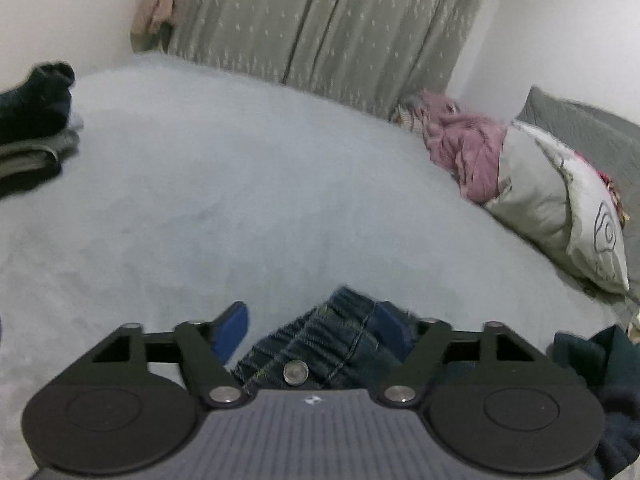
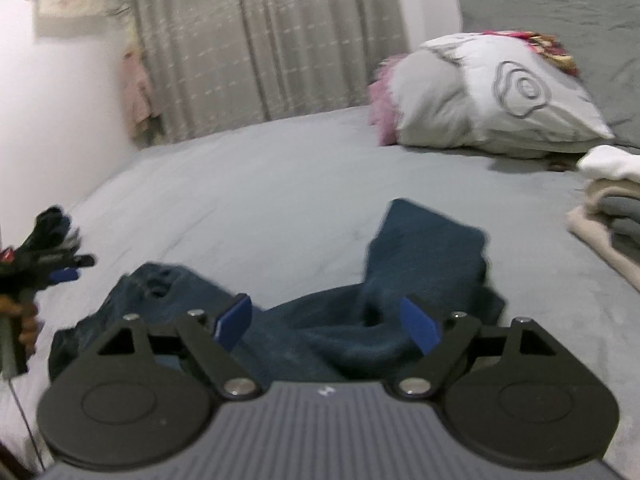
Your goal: Fold clothes
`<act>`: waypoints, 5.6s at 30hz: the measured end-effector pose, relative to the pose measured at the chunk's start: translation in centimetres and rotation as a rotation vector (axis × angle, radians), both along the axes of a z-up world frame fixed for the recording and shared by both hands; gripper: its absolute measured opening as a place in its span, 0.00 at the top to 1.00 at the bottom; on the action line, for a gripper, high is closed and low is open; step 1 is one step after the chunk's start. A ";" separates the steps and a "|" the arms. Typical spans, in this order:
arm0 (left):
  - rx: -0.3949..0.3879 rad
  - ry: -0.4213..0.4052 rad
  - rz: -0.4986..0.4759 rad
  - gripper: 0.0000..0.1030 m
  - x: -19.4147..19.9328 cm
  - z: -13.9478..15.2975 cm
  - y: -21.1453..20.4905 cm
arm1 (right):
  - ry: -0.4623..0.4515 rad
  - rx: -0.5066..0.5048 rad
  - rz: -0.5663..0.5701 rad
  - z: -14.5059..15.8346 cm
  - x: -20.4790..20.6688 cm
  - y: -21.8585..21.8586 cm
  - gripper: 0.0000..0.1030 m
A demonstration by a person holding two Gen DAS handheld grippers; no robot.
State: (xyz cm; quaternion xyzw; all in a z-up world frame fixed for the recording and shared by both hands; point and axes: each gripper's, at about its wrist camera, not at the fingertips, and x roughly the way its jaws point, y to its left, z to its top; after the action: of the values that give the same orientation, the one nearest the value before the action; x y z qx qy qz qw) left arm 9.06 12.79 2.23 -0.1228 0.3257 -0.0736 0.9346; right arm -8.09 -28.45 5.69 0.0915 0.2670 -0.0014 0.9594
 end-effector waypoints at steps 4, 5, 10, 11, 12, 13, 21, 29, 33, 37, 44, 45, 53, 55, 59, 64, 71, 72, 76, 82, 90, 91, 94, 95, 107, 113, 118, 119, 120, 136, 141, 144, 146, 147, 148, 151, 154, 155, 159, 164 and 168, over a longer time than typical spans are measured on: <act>0.074 0.041 -0.036 0.24 1.6 -1.7 -0.9 | 0.031 -0.018 0.074 -1.1 1.7 1.7 0.17; 0.079 0.050 -0.040 0.24 1.8 -2.0 -0.9 | 0.038 -0.027 0.090 -1.4 2.2 2.1 0.17; 0.072 0.083 -0.069 0.23 2.8 -3.7 -0.9 | 0.084 -0.063 0.154 -2.4 5.1 3.9 0.17; 0.070 0.082 -0.072 0.22 2.9 -3.7 -0.9 | 0.097 -0.072 0.171 -2.6 6.0 4.5 0.16; 0.066 0.081 -0.075 0.21 2.9 -3.8 -0.9 | 0.099 -0.074 0.172 -2.6 6.1 4.7 0.16; 0.059 0.078 -0.079 0.21 3.0 -3.9 -0.9 | 0.108 -0.084 0.175 -2.9 6.8 4.9 0.16; -0.030 0.097 -0.139 0.21 4.9 -4.9 -0.8 | 0.210 -0.047 0.170 -6.1 9.6 4.6 0.16; -0.042 0.068 -0.158 0.66 4.4 -4.7 -1.6 | 0.171 -0.018 0.188 -5.5 10.7 5.2 0.88; -0.056 0.039 -0.054 0.82 3.9 -3.6 -0.7 | 0.091 -0.098 0.180 -3.5 11.1 7.0 0.91; -0.094 0.016 0.042 0.83 3.7 -2.6 1.1 | 0.012 -0.196 0.168 -1.3 13.1 9.6 0.91; -0.013 -0.079 0.215 0.83 3.3 0.3 3.5 | -0.065 -0.261 0.148 1.2 19.3 13.5 0.91; -0.007 -0.085 0.224 0.83 3.4 0.5 3.6 | -0.066 -0.264 0.147 1.3 19.8 13.7 0.92; 0.152 -0.179 0.402 1.00 3.9 1.6 4.8 | -0.062 -0.328 0.122 -0.6 27.6 18.2 0.92; 0.201 -0.201 0.427 1.00 4.1 2.0 5.4 | -0.057 -0.334 0.115 -1.1 28.7 18.8 0.91; 0.088 -0.092 0.402 0.96 4.8 1.4 7.6 | 0.020 -0.314 0.090 -3.7 32.0 19.5 0.88; 0.076 0.006 0.318 0.52 4.5 0.6 7.9 | 0.127 -0.329 0.085 -6.1 33.4 19.6 0.51; 0.059 0.093 0.225 0.46 1.1 -1.3 9.7 | 0.057 -0.412 0.232 -4.3 31.1 22.3 0.15; 0.052 0.104 0.214 0.46 0.3 -1.6 10.1 | 0.054 -0.416 0.251 -4.1 31.0 22.7 0.16; 0.026 0.123 0.190 0.46 -2.4 -2.8 11.5 | 0.063 -0.388 0.380 -2.5 29.7 25.9 0.17; -0.021 0.152 0.174 0.46 -5.2 -4.0 13.4 | 0.162 -0.236 0.488 -1.6 29.0 30.7 0.20; -0.189 0.163 0.118 0.48 -7.5 -3.9 15.3 | 0.266 -0.183 0.512 -2.9 28.0 36.4 0.21; -0.212 0.165 0.109 0.49 -7.6 -3.8 15.2 | 0.273 -0.184 0.511 -3.0 27.9 36.6 0.21; -0.284 0.175 0.081 0.49 -7.8 -3.8 14.8 | 0.320 -0.193 0.479 -3.9 28.1 38.1 0.21; -0.316 0.187 0.073 0.49 -7.8 -4.0 14.7 | 0.329 -0.198 0.468 -4.2 28.3 38.3 0.20; -0.399 0.265 0.122 0.56 -7.4 -6.0 13.0 | 0.390 -0.305 0.381 -8.0 29.1 40.5 0.38; -0.359 0.195 0.139 0.81 -7.9 -5.4 11.7 | 0.323 -0.007 0.357 -6.8 28.7 34.9 0.58; -0.252 0.077 0.189 0.84 -8.9 -2.8 10.7 | 0.228 0.100 0.382 -4.9 27.8 33.4 0.60; -0.221 0.055 0.206 0.84 -9.1 -2.2 10.8 | 0.197 0.101 0.396 -4.2 27.6 33.6 0.60; -0.193 0.036 0.221 0.84 -9.3 -1.7 10.8 | 0.191 0.102 0.400 -4.0 27.6 33.7 0.60; -0.009 0.063 0.360 0.82 -7.5 -2.2 10.7 | 0.191 0.069 0.487 -5.4 31.6 43.4 0.59; -0.007 0.124 0.352 0.63 -6.6 -2.7 10.3 | 0.213 0.068 0.487 -7.3 32.0 43.4 0.44; -0.021 0.142 0.351 0.50 -6.1 -2.9 10.0 | 0.203 0.088 0.508 -6.3 31.6 43.2 0.31; -0.005 0.140 0.350 0.43 -5.6 -2.5 9.7 | 0.194 0.093 0.516 -5.6 31.3 42.9 0.26; 0.005 0.139 0.349 0.39 -5.3 -2.3 9.5 | 0.188 0.097 0.520 -5.2 31.1 42.7 0.23; 0.018 0.139 0.347 0.36 -5.2 -2.2 9.1 | 0.180 0.110 0.530 -4.2 30.7 41.9 0.22; 0.045 0.138 0.336 0.27 -5.3 -1.6 8.3 | 0.169 0.111 0.530 -2.9 29.9 40.5 0.15; 0.089 0.132 0.319 0.24 -5.3 -1.8 7.8 | 0.147 0.096 0.521 -1.6 28.6 38.6 0.14; 0.097 0.131 0.315 0.24 -5.2 -1.8 8.1 | 0.143 0.089 0.512 -1.4 28.1 37.7 0.14; 0.154 0.125 0.291 0.22 -5.5 -1.8 8.1 | 0.123 0.064 0.465 -0.4 25.5 33.2 0.11; 0.211 0.123 0.268 0.21 -6.8 -1.2 7.2 | 0.124 0.045 0.401 -0.1 22.2 28.1 0.08; 0.235 0.124 0.254 0.21 -7.5 -1.1 6.3 | 0.119 0.045 0.352 0.0 18.8 23.7 0.07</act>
State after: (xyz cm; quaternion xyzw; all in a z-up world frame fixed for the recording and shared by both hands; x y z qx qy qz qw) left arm 1.60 19.06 1.16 -0.0574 0.3710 0.0910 0.9224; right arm 10.69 -4.71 5.72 0.0646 0.3351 0.1669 0.9250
